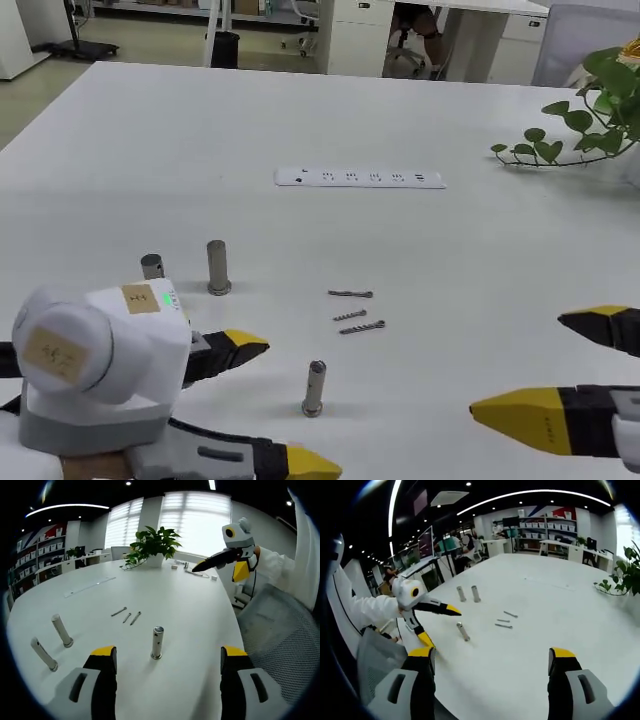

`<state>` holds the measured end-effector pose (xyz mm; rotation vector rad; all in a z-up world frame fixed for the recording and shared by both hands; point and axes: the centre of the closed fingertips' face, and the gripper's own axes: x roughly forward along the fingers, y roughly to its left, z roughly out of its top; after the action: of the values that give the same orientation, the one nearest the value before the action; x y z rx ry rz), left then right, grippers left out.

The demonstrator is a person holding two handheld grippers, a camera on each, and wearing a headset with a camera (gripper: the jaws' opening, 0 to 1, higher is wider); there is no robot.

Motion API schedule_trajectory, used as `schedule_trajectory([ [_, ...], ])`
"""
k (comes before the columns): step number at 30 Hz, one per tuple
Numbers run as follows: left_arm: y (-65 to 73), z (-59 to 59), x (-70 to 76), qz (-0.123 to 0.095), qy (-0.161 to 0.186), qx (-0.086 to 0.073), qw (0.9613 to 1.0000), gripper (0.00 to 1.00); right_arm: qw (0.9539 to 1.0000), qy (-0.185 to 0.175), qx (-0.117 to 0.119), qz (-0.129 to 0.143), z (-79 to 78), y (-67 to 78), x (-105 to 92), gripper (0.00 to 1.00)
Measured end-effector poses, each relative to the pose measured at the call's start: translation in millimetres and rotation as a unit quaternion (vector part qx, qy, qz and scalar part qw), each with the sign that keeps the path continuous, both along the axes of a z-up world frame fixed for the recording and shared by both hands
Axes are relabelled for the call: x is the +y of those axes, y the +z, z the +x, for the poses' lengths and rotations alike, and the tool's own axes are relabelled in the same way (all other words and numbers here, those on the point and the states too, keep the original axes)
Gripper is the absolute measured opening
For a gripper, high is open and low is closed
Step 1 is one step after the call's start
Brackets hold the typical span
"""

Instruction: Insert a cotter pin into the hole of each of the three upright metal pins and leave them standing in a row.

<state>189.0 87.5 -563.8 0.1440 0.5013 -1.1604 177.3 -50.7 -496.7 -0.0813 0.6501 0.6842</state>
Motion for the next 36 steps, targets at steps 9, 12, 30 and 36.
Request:
schedule_trajectory([
  [9,2.5,-10.6,10.9,-0.011,0.017,0.017,0.9996,0.99,0.9999,0.005,-0.009,-0.005,3.8,1.8,-2.4,0.88],
  [12,4.7,-12.0,14.5,-0.016,0.028,0.017,0.9993,0.99,0.9998,0.013,-0.011,-0.008,4.8,3.8,-1.0,0.88],
  [30,17.6,-17.5,27.6,-0.035,0.082,0.003,0.996,0.99,0.9962,0.072,-0.045,-0.019,35.1,21.7,5.2,0.76],
  [36,16.0,-18.5,29.8,-0.034,0.092,0.007,0.9952,0.97,0.994,0.082,-0.052,-0.052,58.0,28.2,-9.9,0.68],
])
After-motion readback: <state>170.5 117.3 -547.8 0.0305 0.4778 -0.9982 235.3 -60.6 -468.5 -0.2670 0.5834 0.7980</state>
